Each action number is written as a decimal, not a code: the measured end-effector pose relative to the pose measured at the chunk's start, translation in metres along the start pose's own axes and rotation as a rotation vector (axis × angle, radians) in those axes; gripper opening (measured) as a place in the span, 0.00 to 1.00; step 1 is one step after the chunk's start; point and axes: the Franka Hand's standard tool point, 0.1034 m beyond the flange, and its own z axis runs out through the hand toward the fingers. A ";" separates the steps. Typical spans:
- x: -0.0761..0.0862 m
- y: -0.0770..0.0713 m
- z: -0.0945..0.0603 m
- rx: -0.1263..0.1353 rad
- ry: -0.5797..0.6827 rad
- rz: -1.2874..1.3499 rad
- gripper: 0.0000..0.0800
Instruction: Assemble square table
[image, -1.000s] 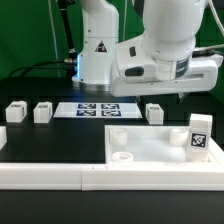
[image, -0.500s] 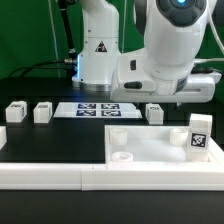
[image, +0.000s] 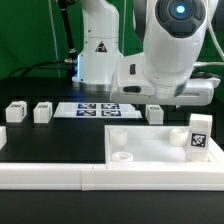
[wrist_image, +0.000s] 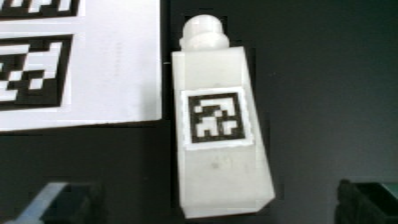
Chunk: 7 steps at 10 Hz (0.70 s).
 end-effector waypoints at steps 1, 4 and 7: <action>0.000 0.000 0.001 0.002 -0.002 0.003 0.81; -0.007 -0.004 0.023 0.003 -0.053 0.043 0.81; -0.007 -0.002 0.038 0.030 -0.123 0.100 0.81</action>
Offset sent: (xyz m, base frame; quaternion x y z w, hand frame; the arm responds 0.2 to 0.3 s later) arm -0.0301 0.0157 -0.0118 0.0377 -0.0767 0.0526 0.9950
